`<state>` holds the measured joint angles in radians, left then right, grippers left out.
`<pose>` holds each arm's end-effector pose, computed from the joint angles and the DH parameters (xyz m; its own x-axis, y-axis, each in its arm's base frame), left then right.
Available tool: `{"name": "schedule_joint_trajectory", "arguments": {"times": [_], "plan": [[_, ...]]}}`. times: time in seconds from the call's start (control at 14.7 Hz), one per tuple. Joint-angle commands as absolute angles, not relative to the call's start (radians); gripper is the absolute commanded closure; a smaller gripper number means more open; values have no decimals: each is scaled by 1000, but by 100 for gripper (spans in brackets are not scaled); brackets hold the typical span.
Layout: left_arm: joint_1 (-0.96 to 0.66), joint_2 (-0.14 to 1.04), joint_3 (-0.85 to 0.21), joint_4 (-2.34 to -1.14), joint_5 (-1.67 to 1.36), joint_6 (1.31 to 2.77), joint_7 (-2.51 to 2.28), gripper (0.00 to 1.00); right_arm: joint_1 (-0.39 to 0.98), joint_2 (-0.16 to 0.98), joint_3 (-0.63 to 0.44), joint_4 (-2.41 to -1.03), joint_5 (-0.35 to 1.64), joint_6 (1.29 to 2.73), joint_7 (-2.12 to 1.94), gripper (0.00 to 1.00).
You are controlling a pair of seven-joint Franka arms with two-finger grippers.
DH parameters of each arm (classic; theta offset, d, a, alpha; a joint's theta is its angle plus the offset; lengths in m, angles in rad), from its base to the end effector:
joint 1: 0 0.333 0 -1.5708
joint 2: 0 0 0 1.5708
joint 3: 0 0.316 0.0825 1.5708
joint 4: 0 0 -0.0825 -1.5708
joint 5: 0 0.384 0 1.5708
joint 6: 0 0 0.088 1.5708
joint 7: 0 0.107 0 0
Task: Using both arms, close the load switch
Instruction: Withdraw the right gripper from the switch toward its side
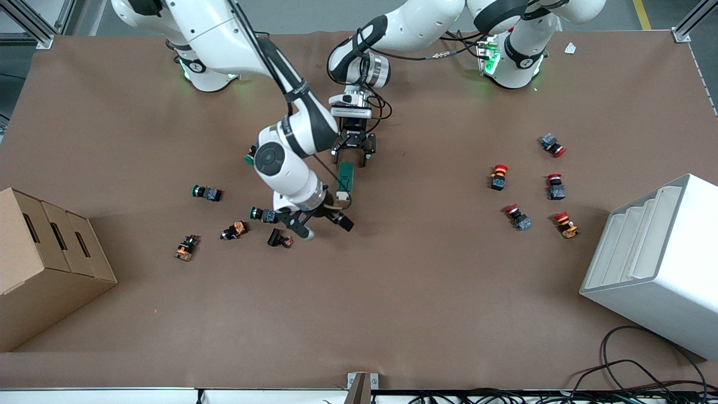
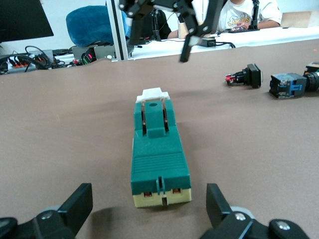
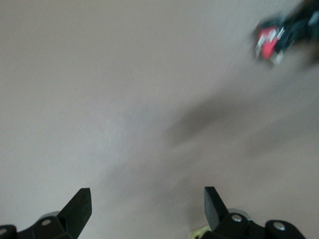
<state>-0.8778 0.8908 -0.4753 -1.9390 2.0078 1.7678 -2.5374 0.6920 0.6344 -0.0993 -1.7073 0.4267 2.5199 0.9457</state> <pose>0.1965 -0.5443 0.0587 0.3296 -0.1394 0.9338 -0.1616 -0.9828 -0.0897 0.5716 0.3899 0.2419 0.7978 -0.5924 -0.1116 -0.5987 -0.7570 -0.2615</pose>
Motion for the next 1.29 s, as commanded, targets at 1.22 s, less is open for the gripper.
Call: {"name": "schedule_joint_trajectory", "arguments": {"times": [1.22], "plan": [[-549,680,-643,-1525,1051,1804,-1739,0,181,367,-95,-1468,57,1574,155,0]]}}
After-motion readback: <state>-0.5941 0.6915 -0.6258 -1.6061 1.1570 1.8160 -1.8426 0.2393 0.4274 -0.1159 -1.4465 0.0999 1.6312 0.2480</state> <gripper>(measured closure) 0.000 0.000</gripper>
